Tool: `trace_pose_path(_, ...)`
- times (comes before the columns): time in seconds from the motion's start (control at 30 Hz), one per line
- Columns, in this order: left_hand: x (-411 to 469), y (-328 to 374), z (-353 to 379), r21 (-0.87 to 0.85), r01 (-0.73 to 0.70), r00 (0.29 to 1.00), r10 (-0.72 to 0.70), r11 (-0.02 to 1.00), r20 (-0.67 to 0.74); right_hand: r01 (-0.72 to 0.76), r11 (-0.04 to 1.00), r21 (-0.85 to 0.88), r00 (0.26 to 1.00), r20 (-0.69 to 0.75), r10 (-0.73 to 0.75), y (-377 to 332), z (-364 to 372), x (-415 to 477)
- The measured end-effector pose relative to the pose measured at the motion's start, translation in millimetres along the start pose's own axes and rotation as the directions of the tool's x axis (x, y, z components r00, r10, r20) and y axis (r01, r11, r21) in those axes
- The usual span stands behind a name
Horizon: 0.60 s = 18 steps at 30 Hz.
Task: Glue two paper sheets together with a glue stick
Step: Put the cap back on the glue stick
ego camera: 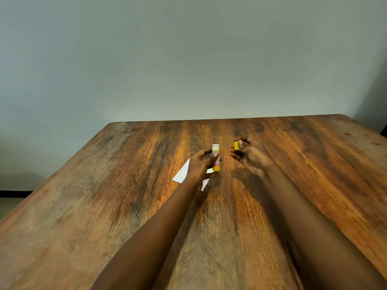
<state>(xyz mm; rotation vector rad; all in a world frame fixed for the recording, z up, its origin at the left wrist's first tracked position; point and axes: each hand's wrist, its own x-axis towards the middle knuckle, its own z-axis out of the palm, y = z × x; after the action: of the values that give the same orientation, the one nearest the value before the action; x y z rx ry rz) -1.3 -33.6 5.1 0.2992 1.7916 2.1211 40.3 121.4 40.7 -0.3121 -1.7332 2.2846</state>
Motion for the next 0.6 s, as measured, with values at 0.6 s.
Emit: trace_pose_path(0.6, -2.8, 4.8, 4.1, 0.286, 0.014, 0.996, -0.039, 0.958, 0.083, 0.246, 0.859, -0.449, 0.964, 0.207, -0.168, -6.9, 7.9, -1.3)
